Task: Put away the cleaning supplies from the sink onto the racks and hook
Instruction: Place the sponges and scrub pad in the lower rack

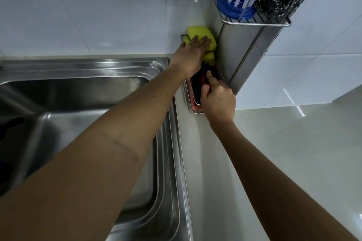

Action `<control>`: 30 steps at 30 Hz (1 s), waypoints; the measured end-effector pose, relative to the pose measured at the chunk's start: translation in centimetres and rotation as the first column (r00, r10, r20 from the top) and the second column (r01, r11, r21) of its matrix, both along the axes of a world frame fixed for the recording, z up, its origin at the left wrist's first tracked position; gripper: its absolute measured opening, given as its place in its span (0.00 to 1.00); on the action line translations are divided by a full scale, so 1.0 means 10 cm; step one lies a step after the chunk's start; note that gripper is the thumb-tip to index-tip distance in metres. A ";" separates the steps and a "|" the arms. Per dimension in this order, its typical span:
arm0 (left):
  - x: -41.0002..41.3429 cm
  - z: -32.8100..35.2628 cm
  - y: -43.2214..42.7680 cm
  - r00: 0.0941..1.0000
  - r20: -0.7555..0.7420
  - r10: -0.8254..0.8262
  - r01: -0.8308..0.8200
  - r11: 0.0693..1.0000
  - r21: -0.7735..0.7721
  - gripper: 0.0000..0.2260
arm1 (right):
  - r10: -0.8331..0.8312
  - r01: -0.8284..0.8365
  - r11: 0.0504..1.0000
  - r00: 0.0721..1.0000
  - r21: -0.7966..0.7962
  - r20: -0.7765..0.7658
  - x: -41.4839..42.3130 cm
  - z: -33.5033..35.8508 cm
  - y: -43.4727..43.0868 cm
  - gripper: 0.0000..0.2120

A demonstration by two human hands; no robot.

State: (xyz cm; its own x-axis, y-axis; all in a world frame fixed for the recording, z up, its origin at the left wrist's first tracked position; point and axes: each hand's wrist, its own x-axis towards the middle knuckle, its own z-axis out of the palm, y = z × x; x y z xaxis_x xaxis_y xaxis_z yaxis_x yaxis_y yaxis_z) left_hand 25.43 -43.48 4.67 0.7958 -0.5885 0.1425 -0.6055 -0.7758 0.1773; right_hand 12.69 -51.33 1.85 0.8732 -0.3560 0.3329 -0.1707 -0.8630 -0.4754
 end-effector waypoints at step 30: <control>-1.88 0.27 3.94 0.826 -0.056 0.560 -0.535 0.812 0.234 0.26 | 0.451 -0.587 0.777 0.771 -0.227 -0.450 -0.35 0.44 2.77 0.30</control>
State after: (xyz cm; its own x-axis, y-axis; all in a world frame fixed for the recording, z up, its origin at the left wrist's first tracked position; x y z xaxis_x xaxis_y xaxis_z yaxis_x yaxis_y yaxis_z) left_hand 6.61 -4.07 7.41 0.9975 -0.0552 -0.0440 -0.0542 -0.9982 0.0243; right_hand 9.20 -23.58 6.23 0.9644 0.2635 -0.0242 0.2578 -0.9562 -0.1384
